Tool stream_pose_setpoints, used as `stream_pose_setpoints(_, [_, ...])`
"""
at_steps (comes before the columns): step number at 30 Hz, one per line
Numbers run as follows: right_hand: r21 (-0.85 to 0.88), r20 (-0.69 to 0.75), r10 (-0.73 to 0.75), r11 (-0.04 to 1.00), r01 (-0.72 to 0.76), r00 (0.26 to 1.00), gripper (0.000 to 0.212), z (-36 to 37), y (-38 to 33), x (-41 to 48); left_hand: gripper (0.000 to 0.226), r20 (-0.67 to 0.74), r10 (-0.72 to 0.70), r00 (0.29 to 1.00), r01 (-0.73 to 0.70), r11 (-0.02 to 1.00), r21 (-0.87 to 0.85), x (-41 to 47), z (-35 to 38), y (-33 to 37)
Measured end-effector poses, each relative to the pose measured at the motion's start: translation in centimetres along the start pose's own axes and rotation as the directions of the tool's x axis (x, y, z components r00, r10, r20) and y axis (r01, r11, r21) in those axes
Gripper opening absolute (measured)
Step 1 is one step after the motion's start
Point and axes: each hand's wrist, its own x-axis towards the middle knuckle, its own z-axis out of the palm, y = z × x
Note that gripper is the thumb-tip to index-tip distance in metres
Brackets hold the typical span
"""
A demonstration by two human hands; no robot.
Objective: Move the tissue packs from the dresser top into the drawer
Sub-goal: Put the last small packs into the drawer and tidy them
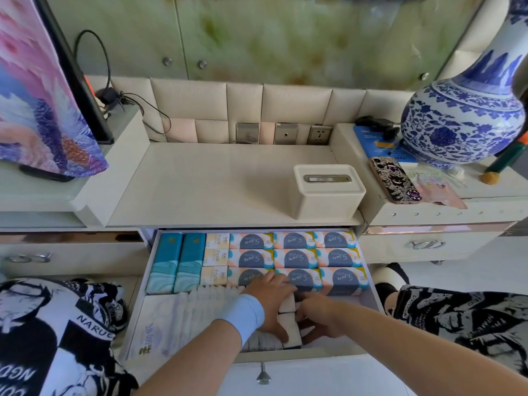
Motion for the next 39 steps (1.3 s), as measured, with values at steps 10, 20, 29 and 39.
stream_pose_setpoints(10, [-0.072, -0.056, -0.027, 0.997, 0.023, 0.998, 0.034, -0.2, -0.9, -1.1, 0.110, 0.116, -0.041, 0.992, 0.040, 0.999, 0.008, 0.7, -1.6, 0.0])
stream_pose_setpoints(20, [-0.824, -0.453, -0.657, 0.567, -0.001, 0.603, 0.024, -5.7, -9.1, -2.1, 0.065, -0.183, -0.309, 0.933, 0.171, 0.831, -0.528, 3.4, -10.0, -4.9])
stream_pose_setpoints(29, [-0.926, -0.377, -0.826, 0.336, -0.171, 0.419, 0.085, -11.7, -13.9, -0.3, 0.085, -0.370, -0.367, 0.854, 0.001, 0.711, -0.703, 9.3, -13.7, -5.4])
stream_pose_setpoints(39, [-0.951, -0.306, -0.871, 0.260, -0.167, 0.384, 0.067, -12.0, -13.6, -0.8, 0.104, -0.404, -0.318, 0.858, -0.088, 0.683, -0.725, 10.5, -14.1, -4.5])
